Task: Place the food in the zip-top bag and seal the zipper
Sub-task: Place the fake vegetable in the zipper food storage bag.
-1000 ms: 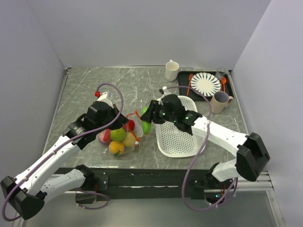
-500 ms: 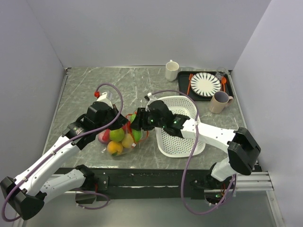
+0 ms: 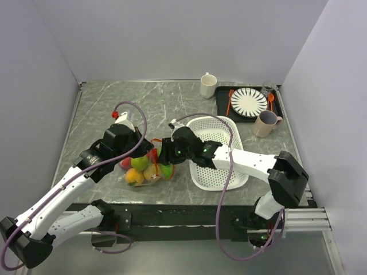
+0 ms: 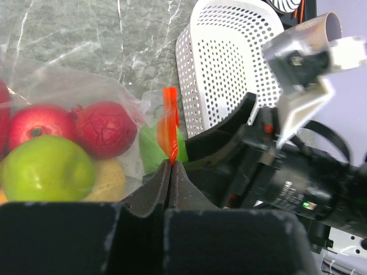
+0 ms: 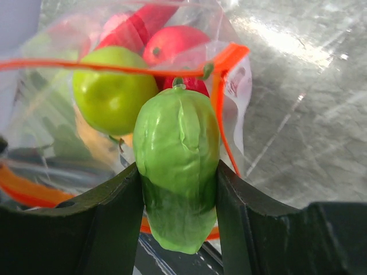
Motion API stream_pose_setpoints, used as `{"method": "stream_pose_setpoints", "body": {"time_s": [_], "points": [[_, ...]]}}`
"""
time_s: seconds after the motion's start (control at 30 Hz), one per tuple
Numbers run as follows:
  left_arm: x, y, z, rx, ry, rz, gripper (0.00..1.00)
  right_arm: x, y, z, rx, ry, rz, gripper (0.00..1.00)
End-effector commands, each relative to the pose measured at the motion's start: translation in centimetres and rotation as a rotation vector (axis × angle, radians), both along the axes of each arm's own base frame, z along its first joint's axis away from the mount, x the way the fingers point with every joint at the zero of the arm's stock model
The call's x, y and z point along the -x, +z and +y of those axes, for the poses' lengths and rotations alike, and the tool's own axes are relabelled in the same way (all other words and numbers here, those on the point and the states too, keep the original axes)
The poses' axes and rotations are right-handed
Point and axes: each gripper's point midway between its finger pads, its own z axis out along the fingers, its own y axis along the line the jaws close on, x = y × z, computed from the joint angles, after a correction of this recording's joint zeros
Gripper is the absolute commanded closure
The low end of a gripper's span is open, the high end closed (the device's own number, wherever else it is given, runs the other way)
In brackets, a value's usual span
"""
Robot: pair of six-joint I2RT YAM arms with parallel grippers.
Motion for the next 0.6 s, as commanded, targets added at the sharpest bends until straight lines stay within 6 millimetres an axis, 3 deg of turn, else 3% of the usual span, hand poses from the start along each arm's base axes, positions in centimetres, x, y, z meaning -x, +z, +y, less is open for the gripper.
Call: {"method": "stream_pose_setpoints", "body": {"time_s": [0.0, 0.27, 0.57], "points": [[-0.5, 2.3, -0.2, 0.054, 0.015, -0.065, 0.99, 0.3, 3.8, 0.3, -0.043, 0.065, -0.083, 0.85], [-0.3, 2.3, -1.2, 0.071, -0.036, -0.056, 0.99, 0.9, 1.4, 2.2, 0.077, 0.198, -0.026, 0.78], [0.1, 3.1, -1.0, 0.081, -0.041, -0.079, 0.99, -2.3, 2.6, 2.9, 0.107, 0.054, -0.054, 0.7]]}}
